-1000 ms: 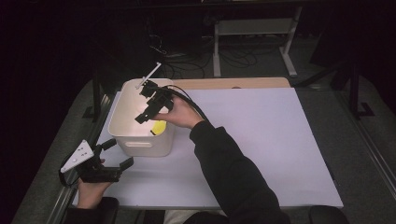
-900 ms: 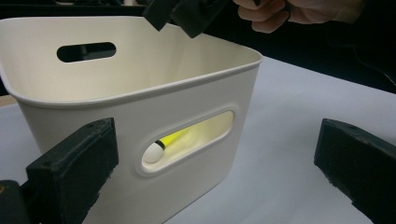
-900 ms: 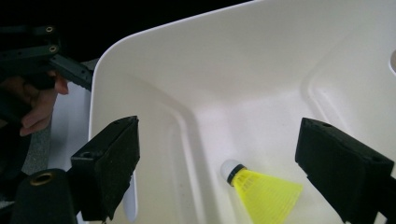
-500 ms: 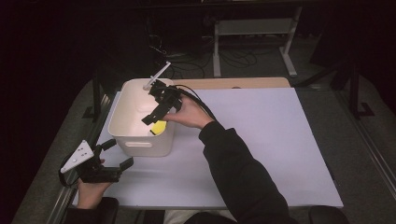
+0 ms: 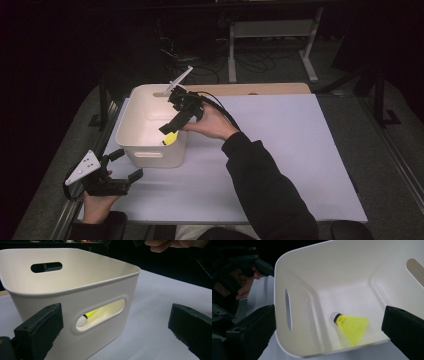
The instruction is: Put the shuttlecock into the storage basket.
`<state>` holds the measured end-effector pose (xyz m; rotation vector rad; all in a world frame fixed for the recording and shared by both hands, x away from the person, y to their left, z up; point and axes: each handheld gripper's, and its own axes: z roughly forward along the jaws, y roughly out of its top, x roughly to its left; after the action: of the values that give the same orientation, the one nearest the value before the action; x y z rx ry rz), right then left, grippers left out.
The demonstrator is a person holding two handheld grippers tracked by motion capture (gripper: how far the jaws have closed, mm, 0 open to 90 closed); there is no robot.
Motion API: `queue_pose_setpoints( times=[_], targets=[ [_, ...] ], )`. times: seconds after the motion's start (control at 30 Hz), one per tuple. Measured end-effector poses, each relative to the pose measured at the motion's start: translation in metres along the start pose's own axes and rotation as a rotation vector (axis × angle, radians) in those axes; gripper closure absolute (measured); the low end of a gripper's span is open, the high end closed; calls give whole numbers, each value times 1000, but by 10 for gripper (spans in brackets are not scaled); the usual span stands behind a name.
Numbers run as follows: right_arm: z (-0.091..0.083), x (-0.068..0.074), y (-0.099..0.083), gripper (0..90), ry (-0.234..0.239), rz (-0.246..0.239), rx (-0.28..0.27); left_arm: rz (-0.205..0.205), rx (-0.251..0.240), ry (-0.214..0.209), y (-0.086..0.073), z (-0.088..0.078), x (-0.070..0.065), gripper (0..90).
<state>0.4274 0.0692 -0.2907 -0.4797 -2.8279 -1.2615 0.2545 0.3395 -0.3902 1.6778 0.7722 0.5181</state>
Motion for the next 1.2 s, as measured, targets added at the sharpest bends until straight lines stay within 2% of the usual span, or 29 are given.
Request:
queue_pose_setpoints(
  times=[0.47, 1.2],
  targets=[
    [-23, -7, -20, 0, -38, 13, -12, -3, 3, 3, 0, 0, 0, 0],
    [-44, -9, -44, 0, -73, 12, -29, -2, 5, 5, 0, 0, 0, 0]
  ],
)
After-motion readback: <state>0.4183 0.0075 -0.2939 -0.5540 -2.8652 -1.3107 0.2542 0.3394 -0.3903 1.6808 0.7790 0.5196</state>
